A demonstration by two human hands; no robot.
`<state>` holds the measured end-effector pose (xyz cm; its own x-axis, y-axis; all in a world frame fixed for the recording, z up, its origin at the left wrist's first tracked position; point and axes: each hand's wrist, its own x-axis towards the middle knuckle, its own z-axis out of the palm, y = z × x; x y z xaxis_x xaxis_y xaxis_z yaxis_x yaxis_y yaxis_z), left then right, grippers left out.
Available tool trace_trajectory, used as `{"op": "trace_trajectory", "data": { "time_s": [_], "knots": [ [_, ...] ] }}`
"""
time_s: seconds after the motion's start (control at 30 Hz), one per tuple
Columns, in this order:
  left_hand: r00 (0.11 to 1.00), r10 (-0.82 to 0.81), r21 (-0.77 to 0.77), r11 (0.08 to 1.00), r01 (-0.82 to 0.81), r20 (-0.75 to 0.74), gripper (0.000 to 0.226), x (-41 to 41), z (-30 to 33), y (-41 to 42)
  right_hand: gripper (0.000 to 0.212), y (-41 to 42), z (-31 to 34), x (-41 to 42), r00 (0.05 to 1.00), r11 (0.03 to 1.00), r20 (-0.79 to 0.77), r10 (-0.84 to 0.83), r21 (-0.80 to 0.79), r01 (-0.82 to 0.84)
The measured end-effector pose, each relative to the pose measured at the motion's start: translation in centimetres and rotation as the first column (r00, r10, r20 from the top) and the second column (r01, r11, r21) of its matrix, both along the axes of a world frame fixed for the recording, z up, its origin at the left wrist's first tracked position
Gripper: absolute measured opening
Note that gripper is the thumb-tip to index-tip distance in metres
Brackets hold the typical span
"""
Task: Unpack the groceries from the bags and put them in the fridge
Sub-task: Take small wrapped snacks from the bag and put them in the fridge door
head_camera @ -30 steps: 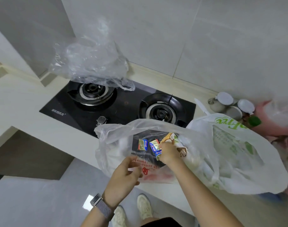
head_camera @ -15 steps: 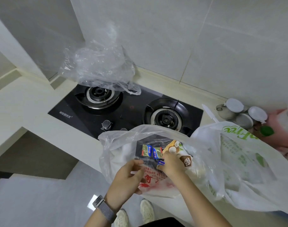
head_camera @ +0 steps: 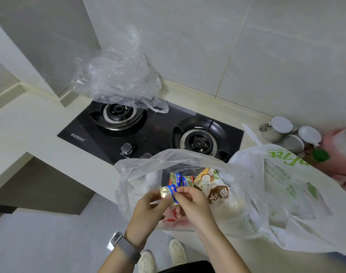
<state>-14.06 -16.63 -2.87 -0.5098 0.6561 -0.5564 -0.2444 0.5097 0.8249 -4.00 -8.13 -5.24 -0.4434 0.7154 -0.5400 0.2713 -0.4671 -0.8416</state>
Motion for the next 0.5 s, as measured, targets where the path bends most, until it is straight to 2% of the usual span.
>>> {"op": "trace_trajectory", "data": {
  "time_s": [0.1, 0.17, 0.27, 0.33, 0.4, 0.5],
  "knots": [
    [0.985, 0.002, 0.077, 0.997, -0.015, 0.170, 0.016, 0.0, 0.6, -0.1, 0.008, -0.7, 0.5, -0.2, 0.999, 0.998, -0.050, 0.018, -0.063, -0.021],
    [0.956, 0.044, 0.133, 0.987, -0.086, 0.290, 0.018, 0.0, 0.9, -0.2, 0.006, -0.9, 0.8, -0.1, 0.994, 0.995, -0.025, 0.102, 0.006, -0.102],
    [0.951, 0.146, 0.093, 0.980, -0.177, 0.273, 0.016, -0.7, 0.8, -0.7, 0.003, 0.6, 0.1, 0.2, 0.969, 0.951, 0.133, 0.207, 0.205, -0.231],
    [0.953, 0.170, 0.071, 0.979, -0.193, 0.252, 0.016, -1.3, 0.7, -1.2, 0.009, 2.8, -1.2, 0.4, 0.942, 0.902, 0.280, 0.184, 0.332, -0.275],
    [0.958, 0.150, 0.069, 0.983, -0.171, 0.246, 0.019, -1.8, 1.0, -1.8, 0.021, 5.1, -2.6, 0.2, 0.863, 0.841, 0.464, 0.202, 0.369, -0.395],
    [0.960, 0.142, 0.087, 0.982, -0.167, 0.241, 0.021, -2.2, 1.2, -2.5, 0.041, 7.2, -4.6, -1.2, 0.621, 0.706, 0.739, 0.263, 0.292, -0.646]
  ]
}}
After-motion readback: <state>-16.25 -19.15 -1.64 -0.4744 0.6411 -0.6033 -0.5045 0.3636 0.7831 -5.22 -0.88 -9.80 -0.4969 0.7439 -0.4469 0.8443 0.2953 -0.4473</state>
